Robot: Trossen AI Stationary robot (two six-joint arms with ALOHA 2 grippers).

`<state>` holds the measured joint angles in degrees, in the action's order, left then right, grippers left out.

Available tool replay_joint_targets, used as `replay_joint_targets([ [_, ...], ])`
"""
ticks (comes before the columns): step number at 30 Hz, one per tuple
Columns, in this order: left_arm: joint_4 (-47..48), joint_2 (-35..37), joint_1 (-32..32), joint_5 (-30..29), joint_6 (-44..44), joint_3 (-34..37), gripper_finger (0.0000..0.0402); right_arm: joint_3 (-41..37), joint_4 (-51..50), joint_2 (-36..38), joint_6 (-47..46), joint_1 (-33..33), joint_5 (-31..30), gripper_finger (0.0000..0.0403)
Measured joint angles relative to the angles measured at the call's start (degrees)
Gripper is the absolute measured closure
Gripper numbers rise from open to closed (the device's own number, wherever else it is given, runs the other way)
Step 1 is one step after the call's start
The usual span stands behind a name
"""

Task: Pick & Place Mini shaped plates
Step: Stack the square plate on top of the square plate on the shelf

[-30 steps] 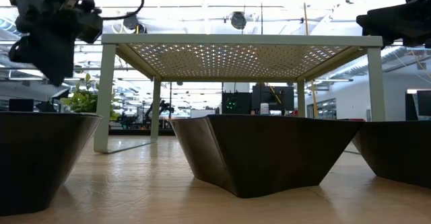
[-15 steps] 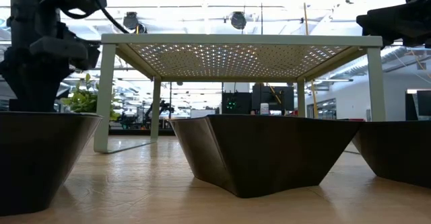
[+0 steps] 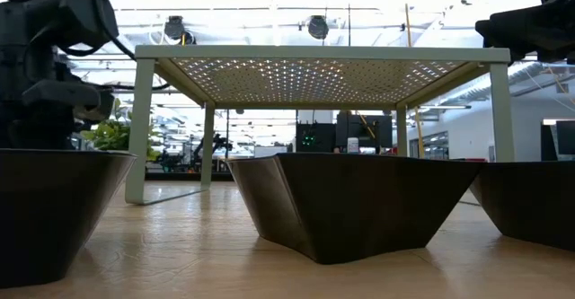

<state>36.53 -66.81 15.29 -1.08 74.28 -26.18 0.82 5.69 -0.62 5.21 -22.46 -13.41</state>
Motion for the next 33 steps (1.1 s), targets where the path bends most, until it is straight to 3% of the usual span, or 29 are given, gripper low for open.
replay_joint_targets([
  [25,-0.6,0.9,0.0,-3.9,1.9,0.2,0.0295,0.0,0.0,0.0,0.0,0.0,0.0,0.0328],
  [29,-0.6,0.9,0.0,-3.5,2.9,0.2,0.0324,0.0,0.0,0.0,0.0,0.0,0.0,0.0328],
  [33,-0.7,1.0,0.0,-2.7,3.5,0.2,0.0384,0.0,0.0,0.0,0.0,0.0,0.0,0.0328],
])
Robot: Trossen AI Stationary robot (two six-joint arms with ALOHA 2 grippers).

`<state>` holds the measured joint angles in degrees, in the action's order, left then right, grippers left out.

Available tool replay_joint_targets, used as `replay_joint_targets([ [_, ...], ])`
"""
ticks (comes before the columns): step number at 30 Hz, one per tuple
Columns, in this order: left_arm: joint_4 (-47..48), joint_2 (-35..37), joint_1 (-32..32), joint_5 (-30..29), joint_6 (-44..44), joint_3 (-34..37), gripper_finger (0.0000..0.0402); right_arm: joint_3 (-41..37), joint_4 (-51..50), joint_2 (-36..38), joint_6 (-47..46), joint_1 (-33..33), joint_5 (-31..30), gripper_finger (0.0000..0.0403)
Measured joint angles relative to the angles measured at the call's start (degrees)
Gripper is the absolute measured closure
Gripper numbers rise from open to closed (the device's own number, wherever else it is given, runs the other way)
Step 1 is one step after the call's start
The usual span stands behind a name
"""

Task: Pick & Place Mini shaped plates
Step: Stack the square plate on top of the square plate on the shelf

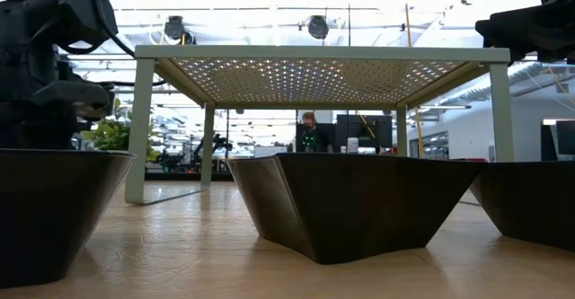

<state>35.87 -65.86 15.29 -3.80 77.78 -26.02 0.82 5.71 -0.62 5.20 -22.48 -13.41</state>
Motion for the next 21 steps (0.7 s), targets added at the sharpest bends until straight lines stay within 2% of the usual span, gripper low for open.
replay_joint_targets([
  [7,0.2,2.9,0.0,0.3,0.8,-1.1,0.0392,0.0,0.0,0.0,0.0,0.0,0.0,0.0328],
  [21,0.4,14.9,0.0,-16.9,-7.5,-12.4,0.0392,0.0,0.0,0.0,0.0,0.0,0.0,0.0328],
])
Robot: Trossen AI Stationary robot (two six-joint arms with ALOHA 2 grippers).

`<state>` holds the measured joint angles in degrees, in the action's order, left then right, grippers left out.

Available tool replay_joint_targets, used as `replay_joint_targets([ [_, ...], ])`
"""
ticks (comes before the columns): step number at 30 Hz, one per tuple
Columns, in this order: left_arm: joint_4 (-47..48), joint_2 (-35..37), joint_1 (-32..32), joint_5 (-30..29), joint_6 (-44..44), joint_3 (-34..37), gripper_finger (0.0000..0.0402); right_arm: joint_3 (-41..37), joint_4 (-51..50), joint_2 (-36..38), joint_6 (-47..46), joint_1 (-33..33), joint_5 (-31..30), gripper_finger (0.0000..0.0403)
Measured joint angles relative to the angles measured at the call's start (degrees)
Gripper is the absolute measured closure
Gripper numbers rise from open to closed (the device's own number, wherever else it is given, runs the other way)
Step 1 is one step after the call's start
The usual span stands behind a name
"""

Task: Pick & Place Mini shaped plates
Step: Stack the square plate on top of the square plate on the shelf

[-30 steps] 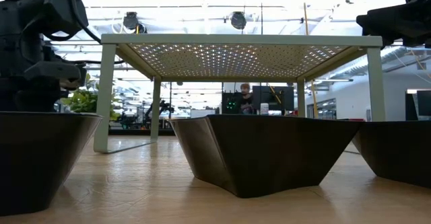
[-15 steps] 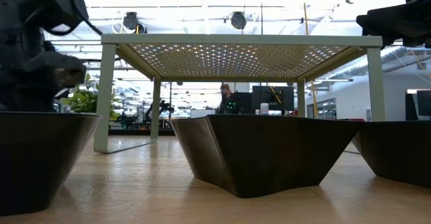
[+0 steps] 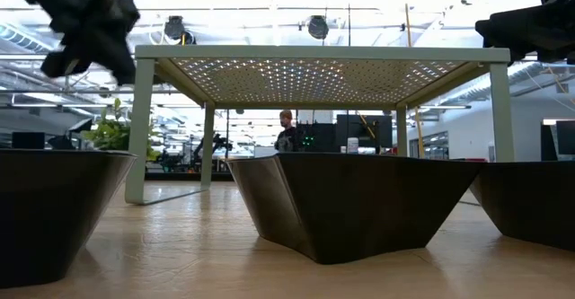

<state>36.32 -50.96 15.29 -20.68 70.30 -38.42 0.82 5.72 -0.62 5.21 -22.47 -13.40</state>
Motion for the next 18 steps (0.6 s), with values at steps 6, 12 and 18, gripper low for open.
replay_joint_targets([
  [6,0.0,1.8,-0.5,-4.5,-3.5,-4.5,0.0393,0.0,0.0,0.0,0.0,0.0,0.0,0.0328],
  [12,-3.5,1.6,-4.1,-2.8,-4.8,-7.9,0.0397,0.0,0.0,0.0,0.0,0.0,0.0,0.0328],
  [18,-15.3,-2.3,-8.8,6.3,-17.1,-10.1,0.0397,0.0,0.0,0.0,0.0,0.0,0.0,0.0328],
])
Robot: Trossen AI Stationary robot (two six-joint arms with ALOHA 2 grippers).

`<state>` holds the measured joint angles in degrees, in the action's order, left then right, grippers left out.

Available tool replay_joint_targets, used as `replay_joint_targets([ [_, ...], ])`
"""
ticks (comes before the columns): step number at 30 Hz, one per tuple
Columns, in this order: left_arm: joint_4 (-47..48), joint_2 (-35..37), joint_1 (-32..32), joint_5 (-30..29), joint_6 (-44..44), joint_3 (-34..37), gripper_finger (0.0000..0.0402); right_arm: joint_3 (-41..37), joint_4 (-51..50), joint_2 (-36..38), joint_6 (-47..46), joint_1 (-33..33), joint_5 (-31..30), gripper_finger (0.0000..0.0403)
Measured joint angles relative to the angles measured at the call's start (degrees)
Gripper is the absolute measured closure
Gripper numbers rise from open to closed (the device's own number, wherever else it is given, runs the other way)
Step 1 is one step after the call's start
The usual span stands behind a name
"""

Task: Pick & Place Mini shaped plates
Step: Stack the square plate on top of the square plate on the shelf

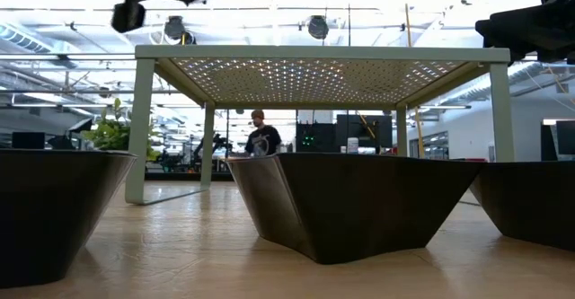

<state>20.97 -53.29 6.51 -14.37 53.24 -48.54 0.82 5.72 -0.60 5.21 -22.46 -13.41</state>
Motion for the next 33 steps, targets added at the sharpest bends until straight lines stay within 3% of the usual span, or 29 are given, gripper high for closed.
replay_joint_targets([
  [12,-0.6,-12.3,-11.2,12.4,-3.0,-2.6,0.0393,0.0,0.0,0.0,0.0,0.0,0.0,0.0328],
  [26,-1.4,-16.6,-13.2,14.8,-4.9,-2.6,0.0381,0.0,0.0,0.0,0.0,0.0,0.0,0.0328],
  [33,-1.6,-16.6,-13.2,14.8,-6.1,-2.6,0.0397,0.0,0.0,0.0,0.0,0.0,0.0,0.0328],
])
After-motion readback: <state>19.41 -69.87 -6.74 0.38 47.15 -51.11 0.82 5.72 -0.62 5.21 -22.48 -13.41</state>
